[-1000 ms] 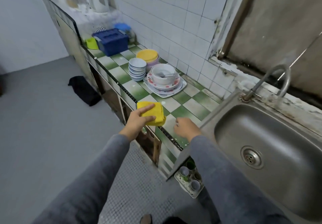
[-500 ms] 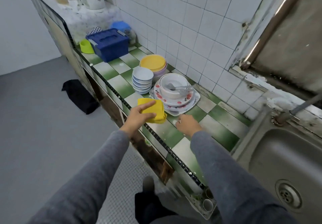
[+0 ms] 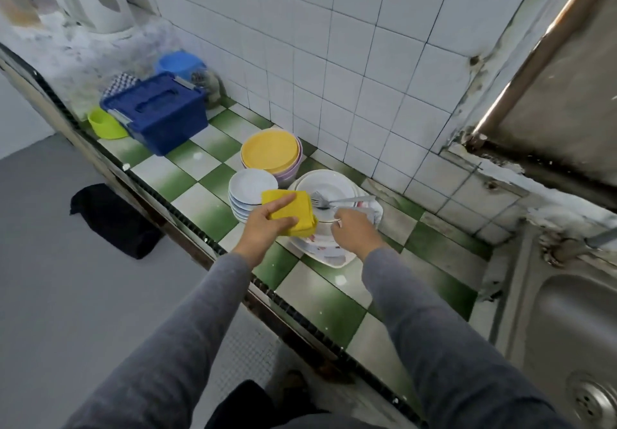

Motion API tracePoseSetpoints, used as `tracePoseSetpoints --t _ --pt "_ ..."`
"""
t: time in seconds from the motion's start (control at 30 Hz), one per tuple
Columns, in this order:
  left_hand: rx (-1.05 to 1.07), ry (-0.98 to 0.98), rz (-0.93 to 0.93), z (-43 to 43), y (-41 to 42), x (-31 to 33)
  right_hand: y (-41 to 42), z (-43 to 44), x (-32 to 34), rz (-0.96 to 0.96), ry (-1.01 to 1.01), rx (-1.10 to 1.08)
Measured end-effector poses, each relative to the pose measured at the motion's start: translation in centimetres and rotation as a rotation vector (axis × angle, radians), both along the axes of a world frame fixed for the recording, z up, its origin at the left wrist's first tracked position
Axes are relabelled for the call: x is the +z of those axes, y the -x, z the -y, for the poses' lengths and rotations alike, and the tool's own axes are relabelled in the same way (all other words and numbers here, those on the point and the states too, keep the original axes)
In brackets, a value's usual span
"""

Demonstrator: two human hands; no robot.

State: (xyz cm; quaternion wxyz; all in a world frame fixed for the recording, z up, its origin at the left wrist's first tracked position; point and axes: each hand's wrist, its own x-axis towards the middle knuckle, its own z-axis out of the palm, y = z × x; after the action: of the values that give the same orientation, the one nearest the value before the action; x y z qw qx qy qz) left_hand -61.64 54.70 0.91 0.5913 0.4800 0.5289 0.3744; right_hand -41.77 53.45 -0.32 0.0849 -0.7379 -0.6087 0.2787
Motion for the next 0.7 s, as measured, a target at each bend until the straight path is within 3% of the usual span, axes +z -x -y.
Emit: tracePoseSetpoints --t 0.7 --pt "-0.404 0.097 -0.007 -16.7 0.9 -0.5 2.9 -8.5 -2.6 -0.090 -0.053 -0.447"
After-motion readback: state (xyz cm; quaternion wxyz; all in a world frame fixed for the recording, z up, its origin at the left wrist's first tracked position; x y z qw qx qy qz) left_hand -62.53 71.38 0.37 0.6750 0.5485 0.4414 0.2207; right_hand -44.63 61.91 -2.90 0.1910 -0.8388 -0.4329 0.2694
